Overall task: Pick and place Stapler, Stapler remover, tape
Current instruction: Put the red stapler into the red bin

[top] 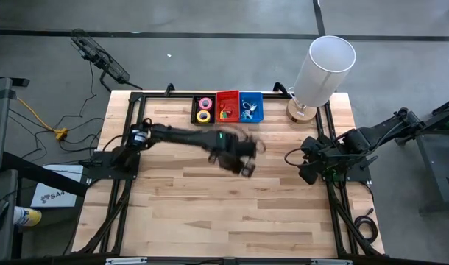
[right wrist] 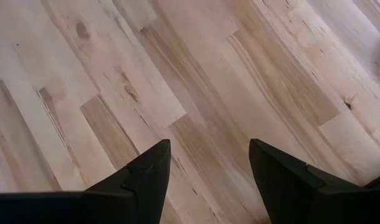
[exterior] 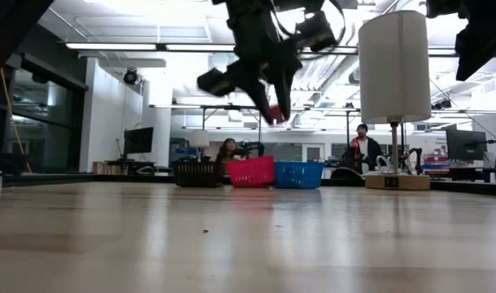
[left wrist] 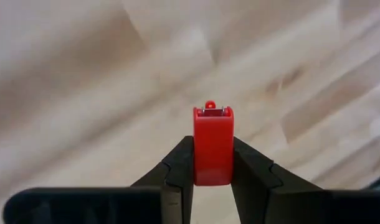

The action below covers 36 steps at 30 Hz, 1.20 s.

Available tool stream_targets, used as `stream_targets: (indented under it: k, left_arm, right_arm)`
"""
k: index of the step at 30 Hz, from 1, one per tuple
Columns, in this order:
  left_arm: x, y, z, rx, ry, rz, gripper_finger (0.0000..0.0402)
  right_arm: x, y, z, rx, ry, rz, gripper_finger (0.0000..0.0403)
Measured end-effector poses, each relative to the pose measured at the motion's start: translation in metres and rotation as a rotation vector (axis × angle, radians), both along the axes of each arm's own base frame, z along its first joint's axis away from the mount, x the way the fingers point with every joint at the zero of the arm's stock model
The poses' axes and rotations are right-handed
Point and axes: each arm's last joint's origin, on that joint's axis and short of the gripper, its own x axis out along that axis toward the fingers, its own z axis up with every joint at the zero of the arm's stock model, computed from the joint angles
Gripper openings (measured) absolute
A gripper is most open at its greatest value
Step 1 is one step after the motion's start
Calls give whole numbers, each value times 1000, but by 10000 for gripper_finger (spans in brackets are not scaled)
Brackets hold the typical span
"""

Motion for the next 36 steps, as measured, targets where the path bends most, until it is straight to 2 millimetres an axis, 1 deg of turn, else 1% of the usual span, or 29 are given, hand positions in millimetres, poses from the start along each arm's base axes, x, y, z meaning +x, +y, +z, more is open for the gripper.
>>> stream_targets:
  k: [3, 8, 15, 18, 21, 23, 26, 29, 31, 33, 36]
  left_arm:
    - [-3, 33, 24, 81, -2, -16, 75]
    - [-11, 91, 52, 186, -25, -33, 75]
    - [-30, 165, 54, 260, -14, -54, 76]
    - [-41, 193, 54, 283, -7, -47, 76]
    - [-52, 217, 54, 309, -5, -49, 76]
    - [-58, 231, 54, 320, -12, -59, 76]
    - [-59, 246, 48, 337, -83, -147, 76]
    - [-59, 254, 37, 355, -145, -262, 76]
    - [-59, 258, 27, 373, -157, -317, 76]
    - [-62, 262, 17, 372, -148, -350, 76]
    - [-68, 269, 6, 364, -163, -388, 76]
  right_arm:
    - [0, -1, 0, -8, -10, -29, 208]
    - [0, -1, 0, -5, -26, -87, 208]
    - [1, -3, 1, 7, -55, -191, 208]
    - [1, -3, 1, -2, -75, -238, 208]
    - [1, -4, 2, -22, -100, -278, 208]
    - [2, -5, 2, -42, -119, -287, 208]
    - [5, -5, 4, -78, -156, -264, 208]
    - [8, -5, 6, -123, -195, -242, 208]
    - [10, -6, 7, -138, -217, -238, 208]
    - [12, -8, 8, -140, -230, -240, 208]
    - [17, -11, 10, -147, -256, -240, 208]
